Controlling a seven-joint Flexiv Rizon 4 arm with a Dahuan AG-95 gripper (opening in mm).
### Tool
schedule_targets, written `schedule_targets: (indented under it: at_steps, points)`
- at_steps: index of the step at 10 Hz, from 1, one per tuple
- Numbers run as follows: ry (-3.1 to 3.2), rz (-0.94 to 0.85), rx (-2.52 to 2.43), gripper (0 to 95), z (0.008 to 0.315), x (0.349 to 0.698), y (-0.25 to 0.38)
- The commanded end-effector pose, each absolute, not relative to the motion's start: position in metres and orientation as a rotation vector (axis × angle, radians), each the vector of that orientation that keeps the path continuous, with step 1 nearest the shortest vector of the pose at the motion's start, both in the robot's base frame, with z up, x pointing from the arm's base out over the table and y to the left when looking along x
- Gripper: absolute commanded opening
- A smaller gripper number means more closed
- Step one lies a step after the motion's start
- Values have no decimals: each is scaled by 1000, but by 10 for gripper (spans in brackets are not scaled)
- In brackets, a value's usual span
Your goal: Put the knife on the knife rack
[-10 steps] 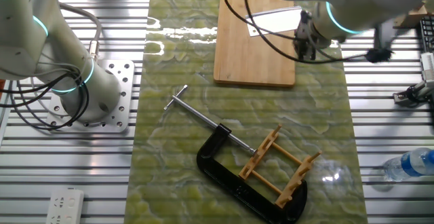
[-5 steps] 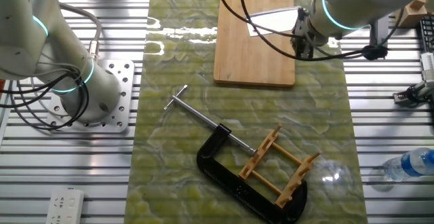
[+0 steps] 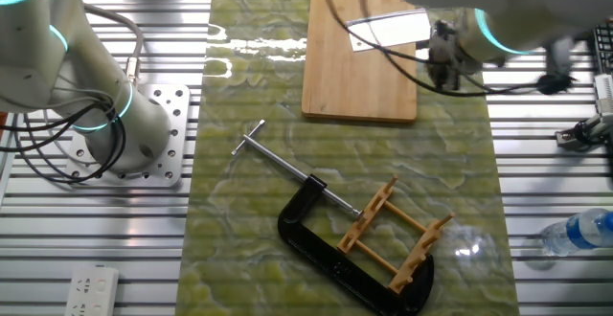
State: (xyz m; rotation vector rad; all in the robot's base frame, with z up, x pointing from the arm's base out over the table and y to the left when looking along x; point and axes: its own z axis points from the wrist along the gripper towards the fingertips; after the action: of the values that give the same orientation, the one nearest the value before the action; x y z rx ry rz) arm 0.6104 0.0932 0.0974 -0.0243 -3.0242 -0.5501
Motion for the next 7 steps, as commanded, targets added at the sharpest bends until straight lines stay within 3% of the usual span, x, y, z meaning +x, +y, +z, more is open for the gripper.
schedule_targets:
  at_steps: [1, 7]
  points:
    - [-3030, -550, -29, 0, 95, 615, 98]
    - [-3041, -559, -23, 0, 72, 628, 111]
